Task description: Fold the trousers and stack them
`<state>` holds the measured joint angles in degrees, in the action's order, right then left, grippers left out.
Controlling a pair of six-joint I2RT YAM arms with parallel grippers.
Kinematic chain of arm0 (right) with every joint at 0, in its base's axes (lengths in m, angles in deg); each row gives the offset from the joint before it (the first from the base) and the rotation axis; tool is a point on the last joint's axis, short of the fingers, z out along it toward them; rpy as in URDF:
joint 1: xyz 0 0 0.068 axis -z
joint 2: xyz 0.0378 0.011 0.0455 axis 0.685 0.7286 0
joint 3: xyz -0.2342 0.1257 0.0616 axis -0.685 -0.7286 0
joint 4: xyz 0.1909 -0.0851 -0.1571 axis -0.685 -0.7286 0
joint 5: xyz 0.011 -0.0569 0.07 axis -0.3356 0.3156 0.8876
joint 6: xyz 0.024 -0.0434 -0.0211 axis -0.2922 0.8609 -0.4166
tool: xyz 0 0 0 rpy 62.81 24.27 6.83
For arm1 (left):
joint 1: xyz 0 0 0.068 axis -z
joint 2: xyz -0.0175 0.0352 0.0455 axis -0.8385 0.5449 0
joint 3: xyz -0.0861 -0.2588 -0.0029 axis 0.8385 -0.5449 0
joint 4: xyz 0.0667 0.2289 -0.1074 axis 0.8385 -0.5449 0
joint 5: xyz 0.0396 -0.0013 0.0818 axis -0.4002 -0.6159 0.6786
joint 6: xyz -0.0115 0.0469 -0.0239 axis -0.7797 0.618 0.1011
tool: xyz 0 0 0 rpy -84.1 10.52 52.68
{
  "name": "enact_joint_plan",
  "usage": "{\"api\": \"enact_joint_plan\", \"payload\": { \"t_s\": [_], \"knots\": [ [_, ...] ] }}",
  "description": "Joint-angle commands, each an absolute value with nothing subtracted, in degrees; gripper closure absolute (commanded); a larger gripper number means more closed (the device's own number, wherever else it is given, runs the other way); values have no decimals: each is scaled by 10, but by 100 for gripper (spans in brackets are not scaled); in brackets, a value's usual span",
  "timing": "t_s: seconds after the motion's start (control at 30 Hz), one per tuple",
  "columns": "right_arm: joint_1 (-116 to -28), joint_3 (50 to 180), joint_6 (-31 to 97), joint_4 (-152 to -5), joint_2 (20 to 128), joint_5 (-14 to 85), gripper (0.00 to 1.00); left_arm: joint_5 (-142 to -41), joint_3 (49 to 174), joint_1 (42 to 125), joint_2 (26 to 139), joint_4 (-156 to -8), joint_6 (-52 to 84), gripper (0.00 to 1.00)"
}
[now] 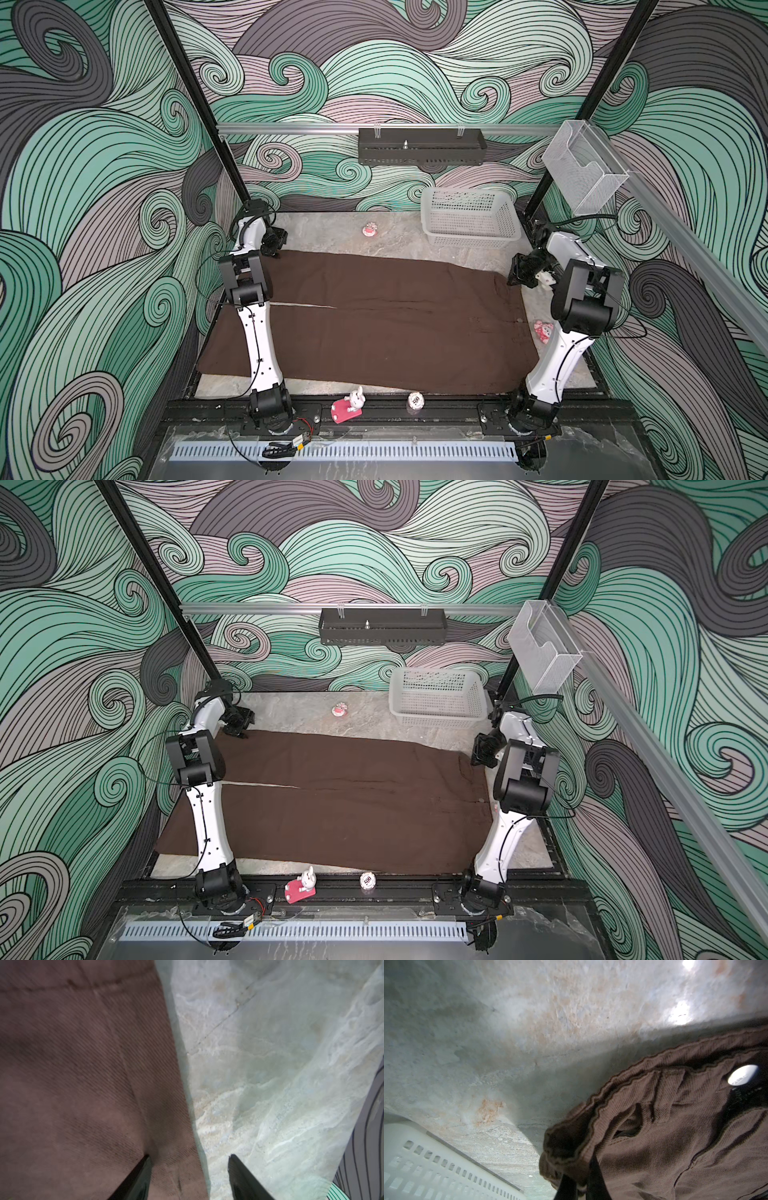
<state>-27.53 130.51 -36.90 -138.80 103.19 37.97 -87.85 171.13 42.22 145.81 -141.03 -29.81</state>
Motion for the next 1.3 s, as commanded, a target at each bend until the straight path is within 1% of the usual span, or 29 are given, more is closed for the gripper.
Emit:
{"api": "enact_joint_plan", "payload": {
  "t_s": [0.0,0.27,0.5,0.6,0.83,0.97,1.1,1.17,1.27],
  "knots": [
    [-276,1295,-361,-1401,1004,387,100,-860,1725,417,1484,-1425,-324,39],
    [-272,1273,-349,-1403,979,394,100,-859,1725,417,1494,-1423,-340,44],
    [-266,1222,-335,-1404,922,398,100,-861,1717,414,1500,-1418,-354,50],
    [-256,1187,-329,-1404,892,394,100,-859,1717,413,1502,-1422,-350,51],
    [-190,1058,-285,-1405,807,362,100,-855,1700,409,1501,-1427,-342,50],
    [-165,999,-273,-1400,789,355,100,-854,1689,408,1503,-1427,-340,50],
    [-153,971,-264,-1393,783,343,100,-854,1677,408,1503,-1424,-338,51],
    [-151,970,-262,-1393,784,340,100,-857,1669,409,1503,-1421,-337,55],
    [-152,975,-260,-1391,788,340,100,-860,1659,409,1501,-1418,-335,69]
  ]
}}
